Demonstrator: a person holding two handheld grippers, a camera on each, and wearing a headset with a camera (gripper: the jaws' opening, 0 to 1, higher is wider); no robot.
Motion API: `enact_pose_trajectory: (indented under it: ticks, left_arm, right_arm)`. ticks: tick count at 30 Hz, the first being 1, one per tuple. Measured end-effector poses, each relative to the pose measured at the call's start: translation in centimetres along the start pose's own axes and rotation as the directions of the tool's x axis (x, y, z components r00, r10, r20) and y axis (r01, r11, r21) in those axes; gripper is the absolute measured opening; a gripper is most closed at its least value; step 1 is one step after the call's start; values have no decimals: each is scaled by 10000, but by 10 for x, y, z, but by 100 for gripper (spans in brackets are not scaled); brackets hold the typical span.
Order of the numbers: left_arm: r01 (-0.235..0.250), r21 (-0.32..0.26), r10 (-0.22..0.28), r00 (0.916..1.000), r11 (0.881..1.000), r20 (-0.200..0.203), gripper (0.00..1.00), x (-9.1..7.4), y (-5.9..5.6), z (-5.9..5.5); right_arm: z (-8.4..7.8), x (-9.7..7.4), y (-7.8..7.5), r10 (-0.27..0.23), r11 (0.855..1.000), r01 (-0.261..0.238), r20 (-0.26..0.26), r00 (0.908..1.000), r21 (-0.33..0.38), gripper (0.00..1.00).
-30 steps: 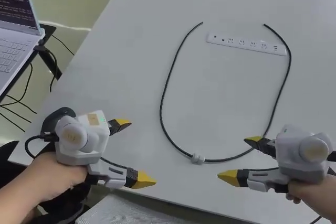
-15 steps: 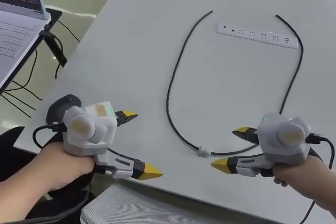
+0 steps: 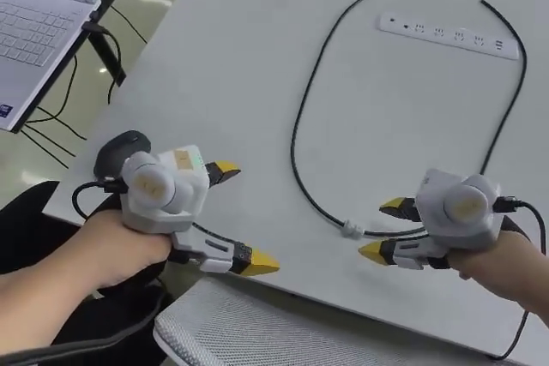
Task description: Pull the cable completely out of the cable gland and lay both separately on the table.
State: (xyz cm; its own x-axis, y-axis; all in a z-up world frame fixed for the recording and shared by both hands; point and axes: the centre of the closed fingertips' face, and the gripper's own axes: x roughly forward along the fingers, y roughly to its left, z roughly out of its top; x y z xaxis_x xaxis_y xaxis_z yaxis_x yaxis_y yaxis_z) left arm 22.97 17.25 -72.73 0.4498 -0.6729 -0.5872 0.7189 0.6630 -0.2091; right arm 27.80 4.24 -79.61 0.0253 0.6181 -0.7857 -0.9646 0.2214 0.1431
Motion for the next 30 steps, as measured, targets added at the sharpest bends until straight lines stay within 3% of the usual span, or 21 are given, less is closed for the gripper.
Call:
enact_pose_trajectory:
  ticks: [8, 20, 30]
  left_arm:
    - [119, -57, -120, 9999, 9999, -118, 95, 0, -2, -9]
    - [117, -142, -119, 9999, 9998, -119, 95, 0, 0, -9]
    - [155, -255, -158, 9998, 9996, -91, 94, 1, 1, -9]
  right_arm:
    - [0, 10, -3, 140, 9999, -140, -154, 9998, -32, 32]
    - [-7, 21, -2, 587, 9976, -607, -598, 9965, -326, 17]
    - [-9, 23, -2, 673, 9951, -722, -715, 9952, -681, 14]
